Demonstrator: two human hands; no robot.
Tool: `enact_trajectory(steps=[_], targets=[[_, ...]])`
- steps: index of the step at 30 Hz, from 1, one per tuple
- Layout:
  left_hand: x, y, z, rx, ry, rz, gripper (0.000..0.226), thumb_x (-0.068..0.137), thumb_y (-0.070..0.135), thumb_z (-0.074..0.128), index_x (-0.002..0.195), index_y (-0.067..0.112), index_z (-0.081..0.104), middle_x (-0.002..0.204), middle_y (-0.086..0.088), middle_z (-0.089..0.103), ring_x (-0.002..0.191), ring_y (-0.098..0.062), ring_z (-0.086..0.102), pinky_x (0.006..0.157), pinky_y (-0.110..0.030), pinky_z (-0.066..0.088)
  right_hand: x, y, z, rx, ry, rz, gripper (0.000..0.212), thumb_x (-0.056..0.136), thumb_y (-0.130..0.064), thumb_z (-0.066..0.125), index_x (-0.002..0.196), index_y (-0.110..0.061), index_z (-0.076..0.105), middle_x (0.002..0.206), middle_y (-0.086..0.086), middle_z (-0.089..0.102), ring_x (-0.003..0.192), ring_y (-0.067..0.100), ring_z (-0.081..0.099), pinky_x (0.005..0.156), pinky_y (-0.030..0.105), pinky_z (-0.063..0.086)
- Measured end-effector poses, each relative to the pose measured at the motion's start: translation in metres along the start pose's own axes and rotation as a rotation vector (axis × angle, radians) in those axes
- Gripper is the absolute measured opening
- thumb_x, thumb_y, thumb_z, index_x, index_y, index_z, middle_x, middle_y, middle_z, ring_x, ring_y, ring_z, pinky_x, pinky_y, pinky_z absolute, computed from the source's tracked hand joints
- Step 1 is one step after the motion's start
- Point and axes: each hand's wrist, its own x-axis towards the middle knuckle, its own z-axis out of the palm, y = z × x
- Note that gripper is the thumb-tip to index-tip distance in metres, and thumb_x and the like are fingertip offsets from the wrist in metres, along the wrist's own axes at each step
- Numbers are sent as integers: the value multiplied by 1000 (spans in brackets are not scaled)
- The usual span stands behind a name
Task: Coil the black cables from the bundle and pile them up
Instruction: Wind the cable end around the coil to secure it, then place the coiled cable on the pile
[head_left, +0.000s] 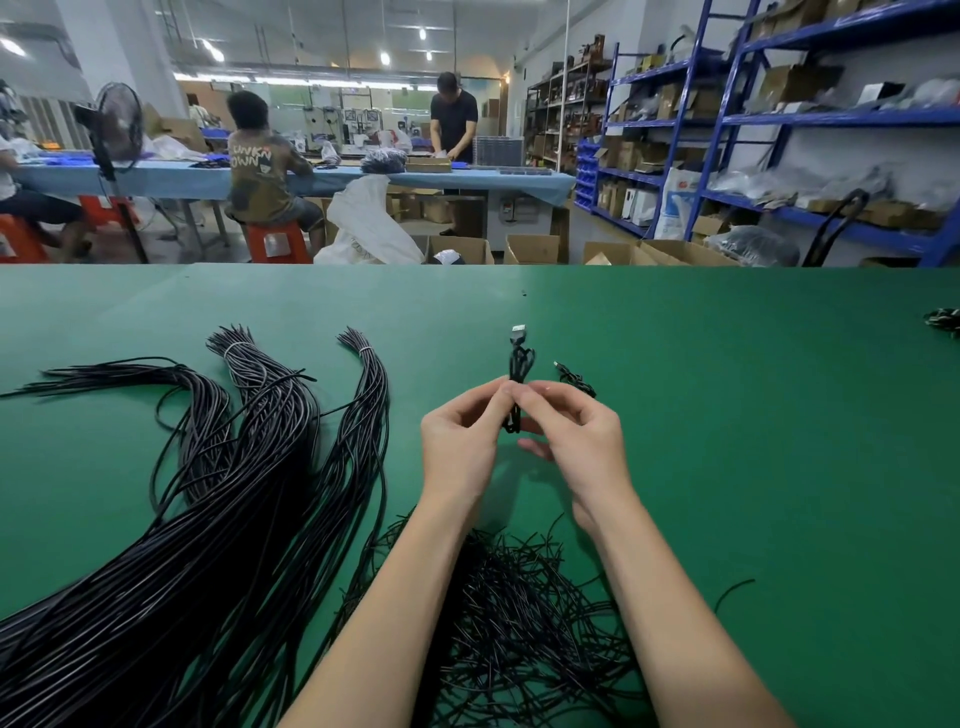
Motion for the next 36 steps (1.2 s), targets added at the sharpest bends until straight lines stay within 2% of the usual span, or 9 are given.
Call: enact_trajectory(steps=[6, 9, 14, 18, 20, 22, 26, 31, 36], targets=[[0, 0, -5, 8, -141, -95, 13, 91, 8, 70, 94, 19, 75, 97, -4, 78, 97, -13, 71, 89, -29, 56, 6, 4, -12, -34, -12, 73, 5, 88, -14, 78, 89, -16, 73, 83, -5, 79, 87, 12, 74, 77, 27, 59], [-2, 1, -4, 16, -155, -84, 12, 89, 6, 72, 91, 18, 76, 98, -7, 77, 98, -19, 70, 92, -38, 56, 7, 8, -10, -2, -23, 97, 14, 88, -20, 79, 98, -14, 73, 87, -4, 79, 87, 9, 75, 71, 21, 58], [-2, 1, -5, 176, -64, -118, 13, 89, 11, 73, 98, 20, 76, 103, -2, 74, 95, -11, 69, 87, -33, 58, 17, 13, -18, -38, 149, 39, 11, 86, -21, 81, 90, -19, 72, 77, -10, 78, 70, 0, 70, 57, 16, 53], [2, 7, -14, 171, 32, -187, 10, 92, 12, 69, 94, 21, 73, 98, 0, 70, 90, -14, 65, 80, -27, 55, 32, 16, -42, -354, 249, -76, 14, 83, -32, 83, 91, -25, 73, 75, -15, 75, 73, 5, 68, 66, 24, 52], [2, 9, -15, 165, 28, -196, 11, 93, 11, 67, 92, 20, 73, 91, 2, 69, 86, -15, 63, 83, -31, 55, 41, 18, -42, -546, 258, -126, 12, 81, -38, 82, 81, -31, 72, 71, -24, 71, 76, -4, 66, 66, 20, 45], [1, 10, -15, 165, 15, -199, 11, 93, 11, 67, 91, 20, 73, 87, 4, 68, 85, -15, 63, 87, -36, 55, 55, 17, -35, -659, 228, -136, 12, 80, -37, 80, 76, -31, 71, 68, -19, 70, 77, 2, 67, 66, 21, 47], [4, 10, -17, 157, 10, -222, 9, 94, 12, 67, 95, 17, 74, 89, 4, 68, 87, -16, 63, 91, -38, 55, 95, 11, -21, -867, 232, -174, 7, 85, -31, 75, 86, -24, 74, 82, -10, 73, 88, 18, 69, 75, 27, 52], [7, 9, -19, 156, 2, -239, 8, 95, 15, 67, 97, 18, 74, 95, 4, 69, 89, -16, 65, 89, -35, 56, 120, 22, -25, -1260, 109, -139, 34, 93, -38, 69, 124, -23, 67, 126, 5, 65, 125, 27, 52, 93, 34, 48], [6, 8, -17, 161, -11, -256, 8, 95, 19, 67, 99, 18, 74, 100, 3, 70, 92, -17, 67, 85, -32, 56, 109, 36, -28, -1366, 72, -224, 25, 94, -39, 65, 118, -32, 67, 127, 3, 60, 127, 26, 46, 95, 34, 44]])
